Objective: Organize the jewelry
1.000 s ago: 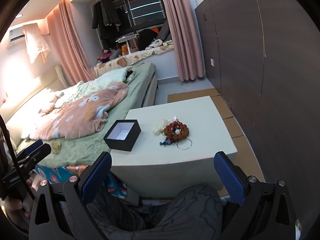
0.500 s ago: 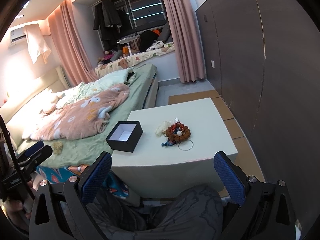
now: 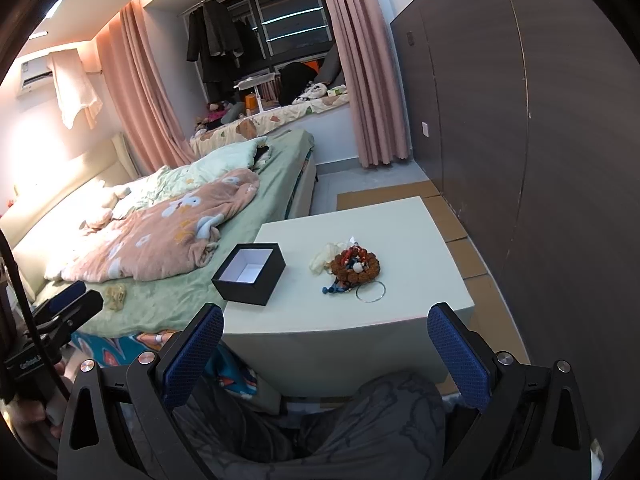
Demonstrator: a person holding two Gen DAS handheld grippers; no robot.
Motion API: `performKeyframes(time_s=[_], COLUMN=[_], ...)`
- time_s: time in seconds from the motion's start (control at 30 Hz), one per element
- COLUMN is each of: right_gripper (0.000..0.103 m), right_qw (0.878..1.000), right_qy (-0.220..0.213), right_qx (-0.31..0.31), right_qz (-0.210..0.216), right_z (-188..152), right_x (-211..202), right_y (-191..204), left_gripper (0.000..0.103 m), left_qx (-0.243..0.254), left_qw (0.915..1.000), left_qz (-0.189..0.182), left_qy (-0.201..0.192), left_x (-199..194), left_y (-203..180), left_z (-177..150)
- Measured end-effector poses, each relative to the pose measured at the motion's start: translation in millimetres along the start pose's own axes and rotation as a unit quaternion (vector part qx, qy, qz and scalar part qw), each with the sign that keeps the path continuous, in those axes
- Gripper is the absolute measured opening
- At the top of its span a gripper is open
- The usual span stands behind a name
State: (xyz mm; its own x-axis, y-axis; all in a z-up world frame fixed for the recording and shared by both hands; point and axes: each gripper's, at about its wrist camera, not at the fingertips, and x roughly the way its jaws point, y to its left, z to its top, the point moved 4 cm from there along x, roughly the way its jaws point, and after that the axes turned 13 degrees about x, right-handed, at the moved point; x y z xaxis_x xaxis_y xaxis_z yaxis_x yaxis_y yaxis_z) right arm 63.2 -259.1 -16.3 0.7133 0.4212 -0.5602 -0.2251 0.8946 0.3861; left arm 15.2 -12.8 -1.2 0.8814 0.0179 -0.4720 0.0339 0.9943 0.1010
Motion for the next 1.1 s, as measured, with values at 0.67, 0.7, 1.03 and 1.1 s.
performKeyframes(time_s=[0.67, 0.7, 1.03, 1.1], right_gripper=[0.103, 0.103, 0.103, 0.103], right_qw=[1.000, 1.000, 0.998, 0.997], right_qy=[0.003, 0.003, 0.006, 0.008], right_qx=[0.007, 0.009, 0.060, 0.072], right_qz=[0.007, 0.007, 0.009, 0.008], right_z=[2, 3, 17, 19], right_x=[-4, -4, 15, 21], right_y=[2, 2, -33, -41], left_gripper=[0.102, 0.102, 0.102, 0.102], left_qx=[0.011, 0.013, 0.040, 0.042], left_qw=[0.9999, 0.9999, 0.9986, 0.9983], left_qz=[-0.004, -0.006, -0.029, -0.032], left_qy=[0.001, 0.002, 0.019, 0.026], left_x=[3, 4, 40, 50], left_y=[-3, -3, -20, -20], left_z=[1, 3, 13, 16])
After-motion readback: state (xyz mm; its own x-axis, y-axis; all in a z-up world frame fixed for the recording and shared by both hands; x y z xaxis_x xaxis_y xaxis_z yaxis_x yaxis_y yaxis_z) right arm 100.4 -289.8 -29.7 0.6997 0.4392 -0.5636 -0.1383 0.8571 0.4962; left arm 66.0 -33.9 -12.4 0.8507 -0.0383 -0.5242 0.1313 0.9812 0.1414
